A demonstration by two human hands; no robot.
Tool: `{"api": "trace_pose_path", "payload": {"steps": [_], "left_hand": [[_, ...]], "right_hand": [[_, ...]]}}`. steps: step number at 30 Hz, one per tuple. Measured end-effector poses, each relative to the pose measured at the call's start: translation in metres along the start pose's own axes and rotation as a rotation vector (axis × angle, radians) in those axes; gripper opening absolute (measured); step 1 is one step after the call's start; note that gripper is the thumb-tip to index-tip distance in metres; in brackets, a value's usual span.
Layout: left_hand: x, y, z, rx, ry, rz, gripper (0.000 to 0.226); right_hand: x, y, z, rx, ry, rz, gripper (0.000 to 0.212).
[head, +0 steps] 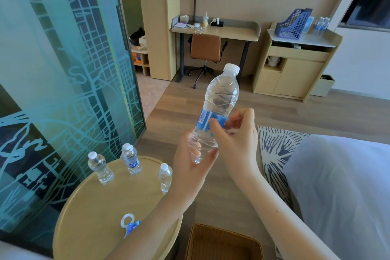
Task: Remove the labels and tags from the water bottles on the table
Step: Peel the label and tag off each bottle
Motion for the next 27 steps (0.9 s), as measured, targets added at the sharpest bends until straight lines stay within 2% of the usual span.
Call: {"api": "trace_pose_path", "payload": {"steps": [6,11,15,23,27], "left_hand": [[-0.001,-0.003,0.004,0.032,0.0,0.01,0.06],[-0.005,-0.006,0.013,0.072,0.004,0.035,0.049],[-0.008,-0.004,0.021,0.102,0.001,0.055,0.054],[-0.01,0.007,0.027,0.122,-0.075,0.045,0.039],[-0.008,0.01,0.028,0.217,-0.127,0.087,0.051]], "right_hand": [[0.003,0.003,0.006,-0.106,0.02,-0.008,0.032],[-0.006,0.012,0.02,-0.258,-0.027,-0.137,0.028],[-0.019,0.023,0.03,-0.196,-0.089,-0.162,0.03],[-0.046,0.05,0.044,-0.077,-0.151,-0.14,0.032],[-0.058,0.066,0.05,-0.078,-0.166,-0.158,0.033]]}}
Point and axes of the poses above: each hand's wrist, its own x-axis away from the middle knuckle, its own z-axis out of the back of the hand, y = z × x, the point moved 7 cm from there along -x, towards the middle knuckle, and after that the axes turned 6 degrees about z, right-handed, at the moved point
